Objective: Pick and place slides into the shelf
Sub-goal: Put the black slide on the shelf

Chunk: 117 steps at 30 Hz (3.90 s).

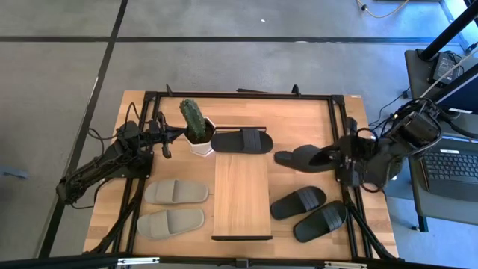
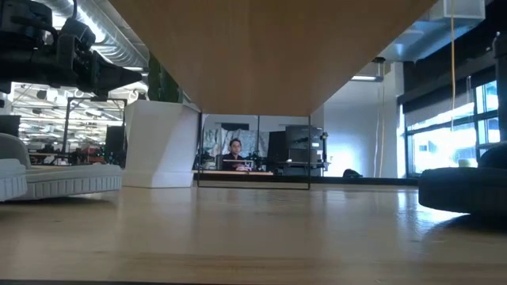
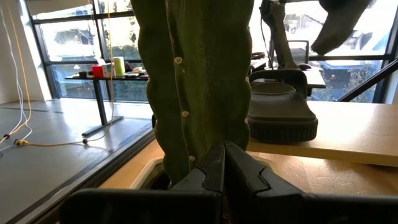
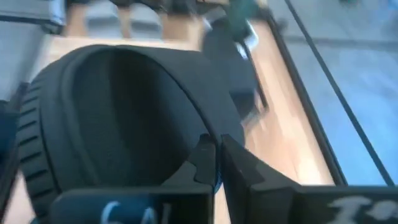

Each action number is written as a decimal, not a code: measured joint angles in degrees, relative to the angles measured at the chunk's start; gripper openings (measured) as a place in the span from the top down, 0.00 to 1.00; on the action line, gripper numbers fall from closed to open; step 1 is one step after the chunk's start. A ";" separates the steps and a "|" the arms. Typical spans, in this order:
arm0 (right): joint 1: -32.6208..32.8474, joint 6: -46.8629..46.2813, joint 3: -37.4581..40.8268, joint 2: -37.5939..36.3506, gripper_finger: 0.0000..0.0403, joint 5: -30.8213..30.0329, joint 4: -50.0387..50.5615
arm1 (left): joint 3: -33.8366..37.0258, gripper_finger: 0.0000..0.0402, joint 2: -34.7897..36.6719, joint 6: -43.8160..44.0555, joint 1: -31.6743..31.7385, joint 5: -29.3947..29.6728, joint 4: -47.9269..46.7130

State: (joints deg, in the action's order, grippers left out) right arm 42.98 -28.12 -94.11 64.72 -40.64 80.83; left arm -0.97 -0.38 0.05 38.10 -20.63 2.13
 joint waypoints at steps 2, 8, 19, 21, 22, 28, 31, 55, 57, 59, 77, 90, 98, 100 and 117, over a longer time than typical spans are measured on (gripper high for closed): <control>-0.02 8.00 0.00 0.36 0.97 -0.30 -5.64 | 0.02 1.00 0.00 0.00 -0.01 0.00 0.00; -1.08 36.67 -0.02 3.94 0.97 -2.63 -20.63 | 0.00 1.00 0.00 0.00 0.00 -0.01 0.00; -4.67 81.66 10.82 9.25 0.97 4.43 -48.33 | 0.00 1.00 0.00 -0.11 0.00 -0.01 0.02; -5.32 85.48 13.84 8.78 0.97 7.86 -52.24 | 0.00 1.00 0.00 -0.11 0.00 0.00 0.02; -5.83 87.13 15.27 8.39 0.97 9.15 -54.17 | 0.01 1.00 0.00 -0.09 -0.02 0.00 0.00; -10.49 93.18 25.54 4.84 0.97 15.77 -64.50 | 0.00 1.00 0.00 -0.09 -0.02 -0.01 0.02; -13.16 95.81 31.00 2.15 0.97 18.86 -70.83 | 0.00 1.00 0.00 -0.11 -0.02 0.01 0.00; -38.79 98.21 50.16 2.83 0.97 46.96 -97.63 | 0.00 1.00 0.02 -0.20 -0.02 0.00 0.00; -39.01 98.27 50.16 3.59 0.97 47.90 -97.63 | 0.02 1.00 0.02 -0.20 -0.01 0.01 0.00; -39.31 98.39 50.16 4.30 0.97 48.11 -97.54 | 0.01 1.00 0.01 -0.20 -0.02 0.01 0.00; -43.35 97.60 50.46 8.40 0.97 48.48 -94.05 | 0.01 1.00 0.00 -0.19 -0.02 0.00 0.00; -44.33 97.34 52.50 8.38 0.91 48.45 -91.85 | 0.00 1.00 0.00 -0.09 -0.02 0.01 0.00; -44.33 93.38 52.57 8.38 0.83 48.21 -91.50 | 0.02 1.00 0.00 0.00 -0.02 0.01 0.00; -44.33 93.09 52.57 8.38 0.82 48.17 -91.51 | 0.01 1.00 0.01 0.00 -0.02 0.01 0.00; -44.33 88.04 52.61 6.42 0.83 47.41 -91.49 | 0.00 1.00 0.02 0.00 -0.02 0.01 0.00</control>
State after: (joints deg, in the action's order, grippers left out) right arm -1.34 59.91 -41.50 71.14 6.77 -10.66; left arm -0.97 -0.36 0.05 38.09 -20.62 2.14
